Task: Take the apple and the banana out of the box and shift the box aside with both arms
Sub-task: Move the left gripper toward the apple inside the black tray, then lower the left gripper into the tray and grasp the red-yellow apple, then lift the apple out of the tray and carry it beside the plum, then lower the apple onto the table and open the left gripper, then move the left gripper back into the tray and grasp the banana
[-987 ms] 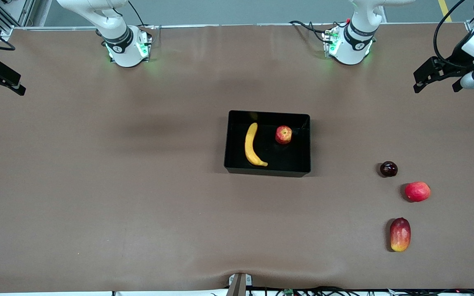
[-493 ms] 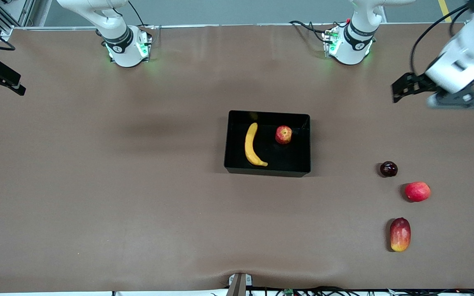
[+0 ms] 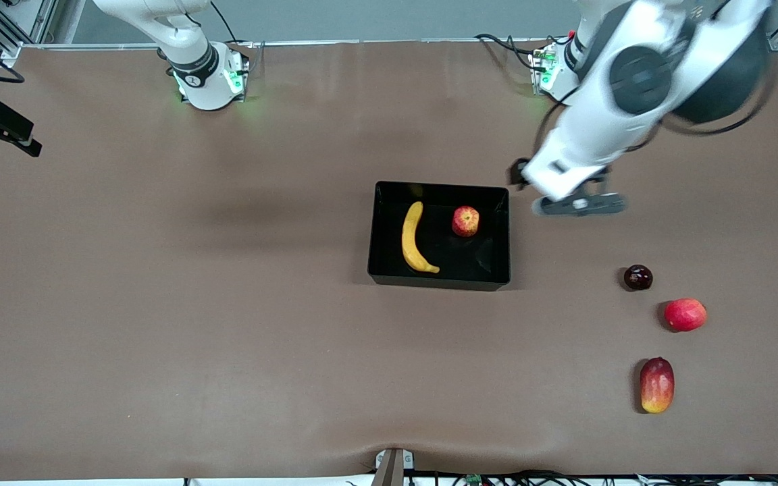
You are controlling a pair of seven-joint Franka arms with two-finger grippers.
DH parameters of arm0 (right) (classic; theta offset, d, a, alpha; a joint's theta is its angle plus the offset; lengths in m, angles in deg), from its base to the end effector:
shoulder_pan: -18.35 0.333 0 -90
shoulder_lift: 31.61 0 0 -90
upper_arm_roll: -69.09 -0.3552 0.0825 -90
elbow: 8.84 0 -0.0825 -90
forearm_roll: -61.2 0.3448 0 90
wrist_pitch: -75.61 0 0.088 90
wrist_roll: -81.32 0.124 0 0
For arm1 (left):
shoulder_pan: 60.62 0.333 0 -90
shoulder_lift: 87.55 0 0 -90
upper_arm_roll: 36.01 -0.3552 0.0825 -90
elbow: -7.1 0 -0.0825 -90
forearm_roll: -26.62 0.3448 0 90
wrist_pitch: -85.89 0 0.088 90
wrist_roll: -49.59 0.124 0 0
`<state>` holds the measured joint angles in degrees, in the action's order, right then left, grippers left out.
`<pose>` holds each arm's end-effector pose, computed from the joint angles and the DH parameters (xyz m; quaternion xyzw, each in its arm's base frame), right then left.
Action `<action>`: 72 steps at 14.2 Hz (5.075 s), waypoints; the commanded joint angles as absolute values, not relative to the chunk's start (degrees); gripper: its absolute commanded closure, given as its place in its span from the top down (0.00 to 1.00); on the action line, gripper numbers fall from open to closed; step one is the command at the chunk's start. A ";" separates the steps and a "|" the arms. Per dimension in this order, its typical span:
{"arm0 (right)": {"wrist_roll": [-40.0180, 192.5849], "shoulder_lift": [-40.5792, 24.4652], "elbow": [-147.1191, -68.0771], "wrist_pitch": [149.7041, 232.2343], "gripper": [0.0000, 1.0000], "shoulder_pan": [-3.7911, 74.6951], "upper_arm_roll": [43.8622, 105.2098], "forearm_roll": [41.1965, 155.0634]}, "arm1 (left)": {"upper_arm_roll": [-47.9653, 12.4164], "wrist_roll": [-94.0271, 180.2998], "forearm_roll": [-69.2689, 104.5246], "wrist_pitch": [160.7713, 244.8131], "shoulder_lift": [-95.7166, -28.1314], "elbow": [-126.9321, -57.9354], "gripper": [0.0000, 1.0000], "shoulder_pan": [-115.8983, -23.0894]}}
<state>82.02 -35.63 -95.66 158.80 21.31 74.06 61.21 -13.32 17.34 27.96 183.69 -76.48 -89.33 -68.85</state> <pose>0.4777 -0.0188 0.6946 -0.9997 0.0235 -0.0033 0.0031 0.4956 -0.2740 0.5113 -0.9967 -0.0095 0.0791 0.0184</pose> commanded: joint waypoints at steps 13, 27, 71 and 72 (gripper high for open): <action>82.02 -35.30 -94.80 158.49 1.00 21.08 74.01 61.99 | -13.16 -1.82 45.59 207.79 -55.39 -97.84 1.00 -78.72; 82.11 -35.30 -94.80 158.49 1.00 20.90 74.01 61.99 | -12.81 -1.22 45.17 198.07 -56.17 -88.63 0.00 -78.11; 81.76 -33.37 -94.71 158.49 1.00 21.34 74.10 61.99 | 3.89 1.09 48.59 199.33 -52.67 -85.27 1.00 -64.20; 81.75 -33.28 -94.71 158.32 1.00 21.34 74.10 61.90 | 3.89 0.03 49.64 201.97 -51.00 -85.27 1.00 -65.53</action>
<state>82.01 -33.69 -95.66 158.85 21.35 74.02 61.21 4.07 2.58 47.43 198.25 -54.40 -86.09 -63.57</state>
